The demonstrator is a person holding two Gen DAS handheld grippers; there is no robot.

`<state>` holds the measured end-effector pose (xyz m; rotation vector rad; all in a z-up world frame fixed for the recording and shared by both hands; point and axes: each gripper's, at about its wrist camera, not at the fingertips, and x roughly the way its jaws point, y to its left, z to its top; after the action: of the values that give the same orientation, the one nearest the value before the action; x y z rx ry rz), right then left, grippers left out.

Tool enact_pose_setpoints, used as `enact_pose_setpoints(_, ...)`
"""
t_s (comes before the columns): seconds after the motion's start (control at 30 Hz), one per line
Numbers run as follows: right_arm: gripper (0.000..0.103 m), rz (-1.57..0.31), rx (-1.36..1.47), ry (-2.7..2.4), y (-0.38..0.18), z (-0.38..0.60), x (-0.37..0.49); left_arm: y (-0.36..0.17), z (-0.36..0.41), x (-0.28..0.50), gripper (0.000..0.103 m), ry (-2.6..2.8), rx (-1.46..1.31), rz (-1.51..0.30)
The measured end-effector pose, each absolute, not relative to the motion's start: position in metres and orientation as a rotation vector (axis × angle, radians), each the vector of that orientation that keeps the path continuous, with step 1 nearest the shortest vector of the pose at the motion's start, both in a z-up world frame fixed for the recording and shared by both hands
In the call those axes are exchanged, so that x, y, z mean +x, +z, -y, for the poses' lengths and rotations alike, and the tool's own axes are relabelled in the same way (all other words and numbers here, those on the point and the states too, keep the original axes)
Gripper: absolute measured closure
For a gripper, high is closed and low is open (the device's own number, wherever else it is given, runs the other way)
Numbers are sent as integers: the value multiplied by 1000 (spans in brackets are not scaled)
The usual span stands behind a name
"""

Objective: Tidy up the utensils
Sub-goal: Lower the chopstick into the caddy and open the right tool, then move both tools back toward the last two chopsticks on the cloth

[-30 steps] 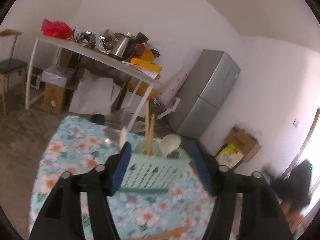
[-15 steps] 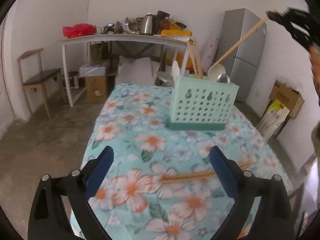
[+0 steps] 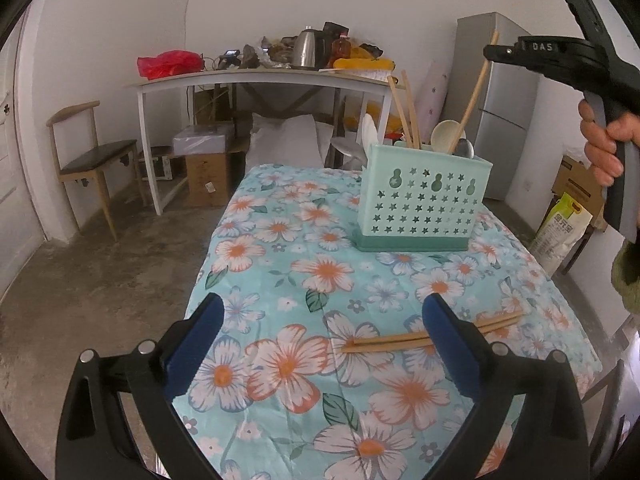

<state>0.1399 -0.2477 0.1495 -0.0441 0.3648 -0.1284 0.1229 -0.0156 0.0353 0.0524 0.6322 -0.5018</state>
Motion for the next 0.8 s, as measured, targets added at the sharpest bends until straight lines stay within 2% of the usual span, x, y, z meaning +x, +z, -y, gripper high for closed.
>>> enact_pose_setpoints(0.2,89,-339,36,-129,154,256,118,32,20,126,6,-508,57,-643)
enact_pose_setpoints(0.5,85,-343,222,-122,141,276,69,26,27,127,6,-517,69,-663)
enact_pose_setpoints(0.8,71,-599,400,-80,66,276,52,12,40,130,6,-481,151,-731)
